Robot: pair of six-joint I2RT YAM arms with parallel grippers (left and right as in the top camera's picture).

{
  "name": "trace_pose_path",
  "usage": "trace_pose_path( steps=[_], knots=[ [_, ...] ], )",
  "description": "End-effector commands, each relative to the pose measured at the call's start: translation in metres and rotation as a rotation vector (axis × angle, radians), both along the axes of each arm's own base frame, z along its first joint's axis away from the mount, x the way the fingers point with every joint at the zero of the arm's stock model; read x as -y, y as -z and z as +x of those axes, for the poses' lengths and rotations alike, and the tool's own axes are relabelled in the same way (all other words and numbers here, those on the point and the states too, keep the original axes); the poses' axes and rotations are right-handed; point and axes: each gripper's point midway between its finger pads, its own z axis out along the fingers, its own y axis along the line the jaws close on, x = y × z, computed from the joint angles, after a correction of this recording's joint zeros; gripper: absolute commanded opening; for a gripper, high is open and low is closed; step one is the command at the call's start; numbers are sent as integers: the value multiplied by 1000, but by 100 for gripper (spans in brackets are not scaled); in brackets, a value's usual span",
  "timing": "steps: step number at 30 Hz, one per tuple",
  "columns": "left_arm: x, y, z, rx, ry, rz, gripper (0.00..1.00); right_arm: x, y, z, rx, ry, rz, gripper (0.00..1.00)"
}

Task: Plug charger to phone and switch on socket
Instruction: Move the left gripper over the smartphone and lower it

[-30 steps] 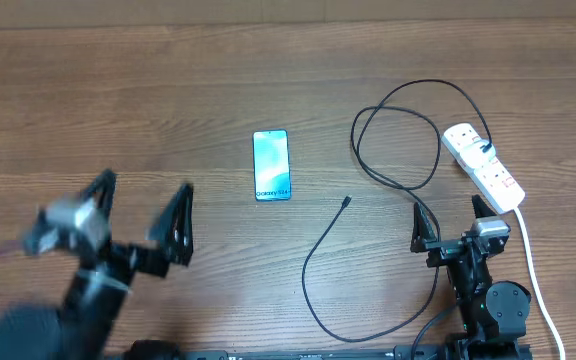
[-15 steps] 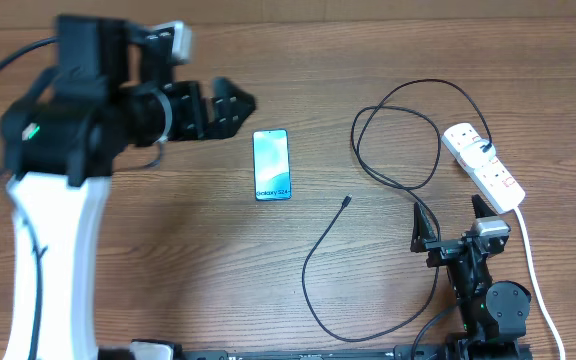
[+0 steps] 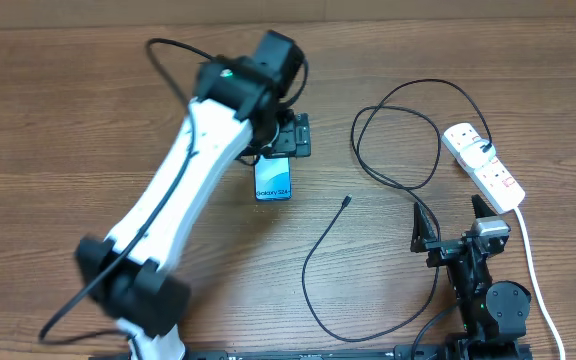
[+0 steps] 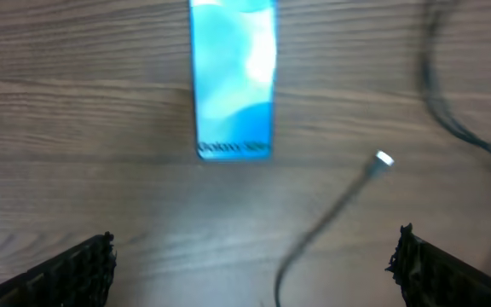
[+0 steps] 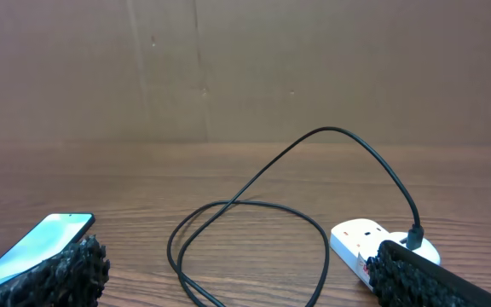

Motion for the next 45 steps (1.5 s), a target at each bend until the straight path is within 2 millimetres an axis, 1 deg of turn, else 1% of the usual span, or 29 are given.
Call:
trace_pose_path(
  steps=[1,6,9,12,15,20,24,26,29,32,36,42,45],
  knots=[
    [-6,25,20,3,-64,79,100,-1,3,0,-1,-3,3,100],
    [-2,60,33,-40,-72,95,100,-1,3,0,-1,-3,3,100],
    [2,76,37,-59,-68,98,100,-1,3,0,-1,-3,3,100],
    [5,89,46,-56,-24,102,100,-1,3,0,-1,-3,3,100],
    [4,102,52,-63,-9,101,100,-1,3,0,-1,-3,3,100],
    [0,116,53,-120,-31,59,100,-1,3,0,-1,-3,3,100],
    [-4,128,53,-153,-4,54,100,-1,3,0,-1,-3,3,100],
    [-1,135,51,-177,18,38,99,-1,3,0,-1,-3,3,100],
    [8,151,46,-230,71,-2,100,-1,3,0,-1,-3,3,100],
    [6,169,43,-267,81,16,100,-1,3,0,-1,-3,3,100],
    [7,185,38,-304,84,28,100,-1,3,0,-1,-3,3,100],
    [-3,200,38,-312,82,92,100,-1,3,0,-1,-3,3,100],
    [-4,206,44,-292,82,108,100,-1,3,0,-1,-3,3,100]
  ],
)
